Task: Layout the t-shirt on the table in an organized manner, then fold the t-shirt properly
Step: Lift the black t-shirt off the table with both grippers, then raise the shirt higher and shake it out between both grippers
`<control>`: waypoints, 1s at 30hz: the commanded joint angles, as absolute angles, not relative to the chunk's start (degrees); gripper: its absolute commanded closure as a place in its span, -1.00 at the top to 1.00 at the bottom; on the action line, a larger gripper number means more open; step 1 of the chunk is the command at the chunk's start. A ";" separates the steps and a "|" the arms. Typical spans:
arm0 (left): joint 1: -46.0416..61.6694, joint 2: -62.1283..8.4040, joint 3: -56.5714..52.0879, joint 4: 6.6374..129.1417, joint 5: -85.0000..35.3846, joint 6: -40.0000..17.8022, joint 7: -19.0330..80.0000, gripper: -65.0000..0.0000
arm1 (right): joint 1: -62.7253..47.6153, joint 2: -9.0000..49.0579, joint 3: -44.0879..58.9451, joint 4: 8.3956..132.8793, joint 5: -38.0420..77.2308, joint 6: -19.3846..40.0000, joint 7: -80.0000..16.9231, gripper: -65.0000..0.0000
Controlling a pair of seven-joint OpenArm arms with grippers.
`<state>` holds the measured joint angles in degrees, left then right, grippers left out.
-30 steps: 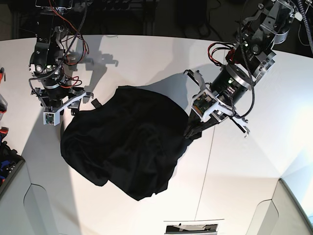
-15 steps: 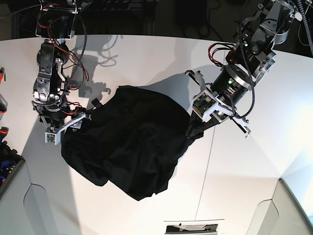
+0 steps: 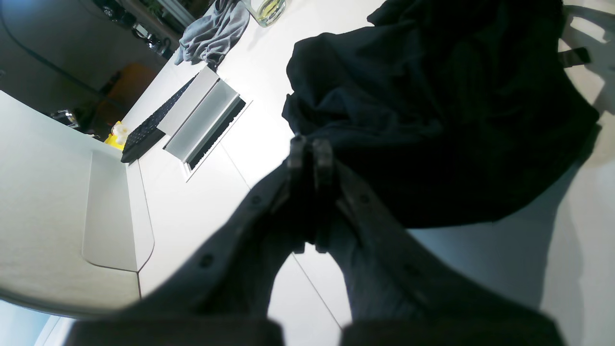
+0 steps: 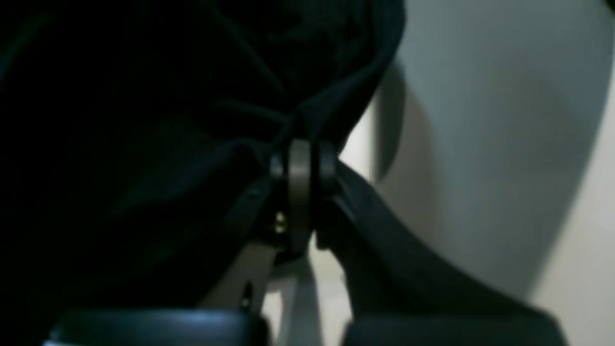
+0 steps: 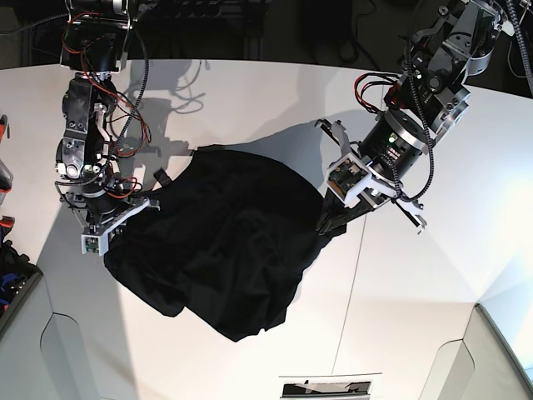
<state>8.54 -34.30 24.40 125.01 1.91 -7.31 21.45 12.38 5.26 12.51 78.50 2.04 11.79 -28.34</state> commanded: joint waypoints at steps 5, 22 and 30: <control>7.79 -35.18 23.92 125.84 3.95 -2.09 21.08 -1.00 | 13.85 7.42 12.64 89.78 2.39 11.84 -30.06 -1.00; 10.85 -32.91 23.99 125.95 -16.32 -29.43 20.84 -1.00 | 1.17 20.73 31.35 103.59 8.64 11.00 -36.49 -1.00; 15.42 -30.46 28.77 125.93 -20.14 -37.56 22.11 -1.00 | -2.72 22.20 42.28 103.35 13.78 11.40 -37.63 -1.00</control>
<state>15.73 -30.28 29.10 124.99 -19.51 -37.34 23.05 -3.51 20.95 41.95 102.45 13.32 11.57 -39.38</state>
